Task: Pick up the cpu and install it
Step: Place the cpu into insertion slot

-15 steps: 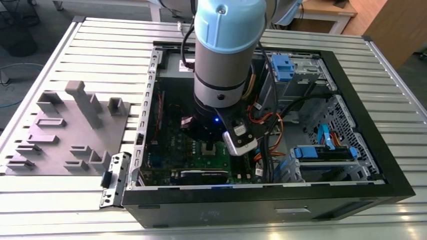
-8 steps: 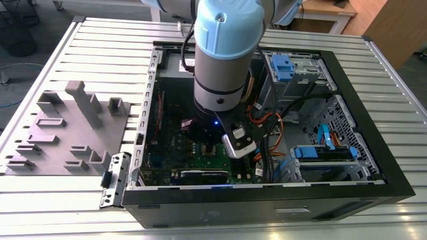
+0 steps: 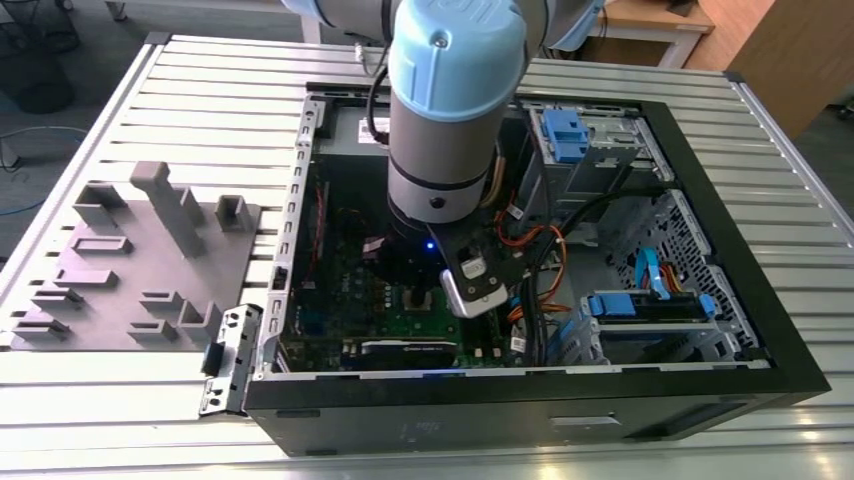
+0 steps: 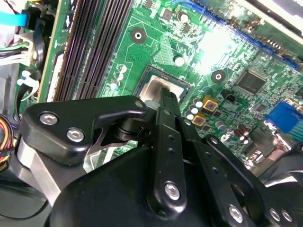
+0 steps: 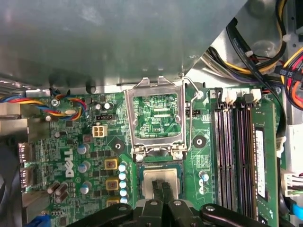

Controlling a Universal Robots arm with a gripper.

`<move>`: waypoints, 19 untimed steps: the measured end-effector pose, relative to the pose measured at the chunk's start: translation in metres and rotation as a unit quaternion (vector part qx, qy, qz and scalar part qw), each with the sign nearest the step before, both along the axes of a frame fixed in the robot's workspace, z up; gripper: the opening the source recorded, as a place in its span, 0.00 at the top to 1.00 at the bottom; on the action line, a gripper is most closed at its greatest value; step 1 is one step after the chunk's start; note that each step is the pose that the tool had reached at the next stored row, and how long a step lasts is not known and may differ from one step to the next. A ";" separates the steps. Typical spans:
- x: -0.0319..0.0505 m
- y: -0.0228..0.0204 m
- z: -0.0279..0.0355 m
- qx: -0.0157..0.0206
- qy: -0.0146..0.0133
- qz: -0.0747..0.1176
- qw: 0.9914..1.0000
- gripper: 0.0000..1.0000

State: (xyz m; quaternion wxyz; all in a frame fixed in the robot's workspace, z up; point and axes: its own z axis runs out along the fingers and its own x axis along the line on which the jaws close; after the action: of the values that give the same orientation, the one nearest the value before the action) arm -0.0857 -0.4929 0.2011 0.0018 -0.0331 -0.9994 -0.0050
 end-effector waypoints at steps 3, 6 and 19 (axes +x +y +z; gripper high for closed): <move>-0.0001 0.0000 -0.0027 0.000 0.000 -0.003 1.000 0.89; -0.0001 0.0000 -0.0030 0.000 0.000 -0.004 1.000 0.89; -0.0004 -0.0001 -0.0083 0.000 0.000 -0.004 1.000 0.89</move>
State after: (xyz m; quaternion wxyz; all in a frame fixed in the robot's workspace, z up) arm -0.0861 -0.4929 0.1928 0.0019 -0.0369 -0.9993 -0.0047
